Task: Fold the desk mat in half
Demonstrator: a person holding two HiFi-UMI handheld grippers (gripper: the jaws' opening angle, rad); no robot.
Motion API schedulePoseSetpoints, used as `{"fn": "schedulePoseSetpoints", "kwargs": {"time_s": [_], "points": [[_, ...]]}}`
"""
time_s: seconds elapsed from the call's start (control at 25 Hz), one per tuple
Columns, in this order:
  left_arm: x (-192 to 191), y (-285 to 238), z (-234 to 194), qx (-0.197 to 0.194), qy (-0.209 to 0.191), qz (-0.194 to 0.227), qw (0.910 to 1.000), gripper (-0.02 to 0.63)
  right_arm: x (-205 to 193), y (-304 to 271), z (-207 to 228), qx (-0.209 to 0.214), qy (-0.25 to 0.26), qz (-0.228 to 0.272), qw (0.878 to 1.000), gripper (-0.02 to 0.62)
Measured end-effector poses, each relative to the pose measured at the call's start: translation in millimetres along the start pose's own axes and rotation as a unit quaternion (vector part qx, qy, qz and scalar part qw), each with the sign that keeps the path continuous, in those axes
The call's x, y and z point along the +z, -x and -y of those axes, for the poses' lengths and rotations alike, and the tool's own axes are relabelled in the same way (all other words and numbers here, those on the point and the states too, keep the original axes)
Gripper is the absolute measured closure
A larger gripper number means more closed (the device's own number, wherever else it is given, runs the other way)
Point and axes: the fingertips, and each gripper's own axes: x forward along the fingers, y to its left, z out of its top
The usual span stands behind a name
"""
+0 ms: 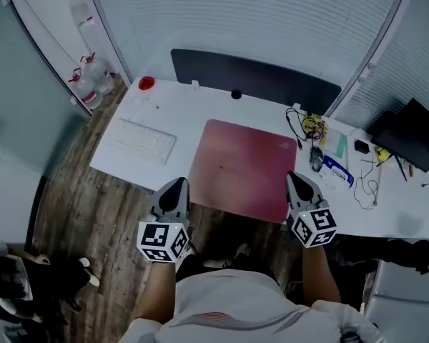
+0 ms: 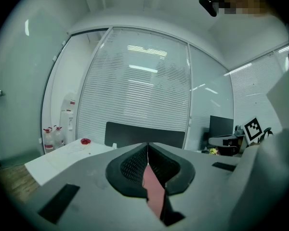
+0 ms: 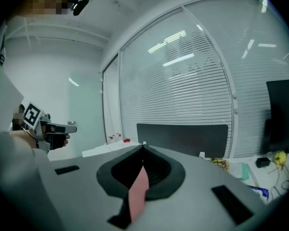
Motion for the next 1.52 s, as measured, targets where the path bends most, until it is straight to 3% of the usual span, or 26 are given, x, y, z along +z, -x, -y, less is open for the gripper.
{"fn": "schedulePoseSetpoints", "kwargs": {"time_s": [0.24,0.44,0.52,0.56,0.8,0.92,1.0,1.12,1.24,1.32,1.52], "points": [[-5,9,-41,0.012,0.005,-0.004,0.9999,0.592,-6,-41,-51,0.035,0.015,-0.024,0.999,0.545],[-14,21,-79,0.017,0.016,-0.012,0.9997,0.592,-48,-87,-116,0.073,0.076,-0.108,0.989,0.54],[-21,27,-92,0.02,0.025,-0.018,0.9993,0.592,-75,-105,-151,0.112,0.11,-0.15,0.976,0.412],[-25,30,-97,0.021,0.03,-0.02,0.9991,0.592,-91,-114,-168,0.129,0.128,-0.169,0.969,0.394],[-54,53,-119,0.029,0.052,-0.04,0.9974,0.592,-205,-155,-248,0.2,0.258,-0.275,0.904,0.339],[-71,63,-133,0.044,0.073,-0.052,0.995,0.592,-247,-173,-265,0.208,0.313,-0.303,0.876,0.341],[-80,69,-139,0.049,0.084,-0.057,0.9936,0.592,-266,-183,-267,0.199,0.337,-0.317,0.864,0.333],[-90,75,-150,0.057,0.095,-0.063,0.9918,0.592,-285,-197,-266,0.174,0.345,-0.334,0.86,0.334],[-96,78,-159,0.064,0.1,-0.066,0.9907,0.592,-299,-205,-266,0.164,0.366,-0.349,0.847,0.34],[-98,78,-160,0.066,0.103,-0.068,0.9901,0.592,-301,-206,-263,0.16,0.374,-0.353,0.842,0.374],[-97,80,-164,0.065,0.102,-0.068,0.9903,0.592,-298,-204,-260,0.181,0.316,-0.371,0.854,0.38]]}}
